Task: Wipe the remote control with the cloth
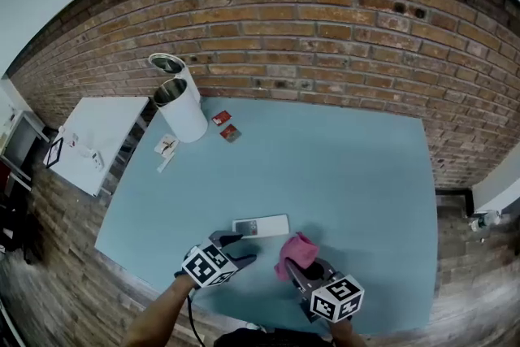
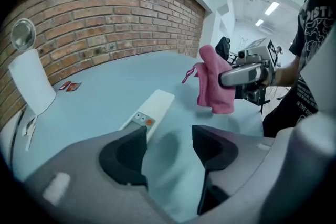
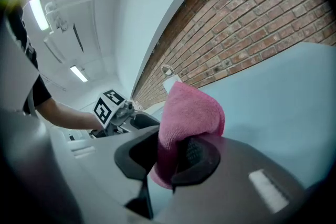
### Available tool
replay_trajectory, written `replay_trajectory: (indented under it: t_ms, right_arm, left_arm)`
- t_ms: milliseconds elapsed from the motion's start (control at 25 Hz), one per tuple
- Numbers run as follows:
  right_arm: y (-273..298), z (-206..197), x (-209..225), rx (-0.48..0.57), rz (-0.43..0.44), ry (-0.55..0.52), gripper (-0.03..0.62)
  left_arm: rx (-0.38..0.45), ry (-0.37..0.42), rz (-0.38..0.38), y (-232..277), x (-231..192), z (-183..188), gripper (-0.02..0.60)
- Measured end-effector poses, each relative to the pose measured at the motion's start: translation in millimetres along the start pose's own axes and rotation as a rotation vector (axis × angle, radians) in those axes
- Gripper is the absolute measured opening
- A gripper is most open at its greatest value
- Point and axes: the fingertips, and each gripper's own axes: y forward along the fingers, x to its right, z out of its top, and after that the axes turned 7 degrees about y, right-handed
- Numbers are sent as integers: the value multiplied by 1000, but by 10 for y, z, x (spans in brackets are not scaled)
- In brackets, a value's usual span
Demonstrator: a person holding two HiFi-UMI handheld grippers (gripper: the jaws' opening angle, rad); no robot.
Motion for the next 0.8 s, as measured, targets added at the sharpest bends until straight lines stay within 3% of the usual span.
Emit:
replay_trajectory:
  t_ms: [200,360,800]
  right_arm:
    - [-4,-58,-189,-3,-18,-34,64]
    - [-65,-111,-422,0,-41,-70,64]
    - [-437,-413,-1246,17,-106,-206,64]
  left_arm:
    - [187,-138,107,-337,232,98,240]
    - [315,-252,253,-686,312,63,34]
    - [453,-278,267,-1156,1190,46,-3]
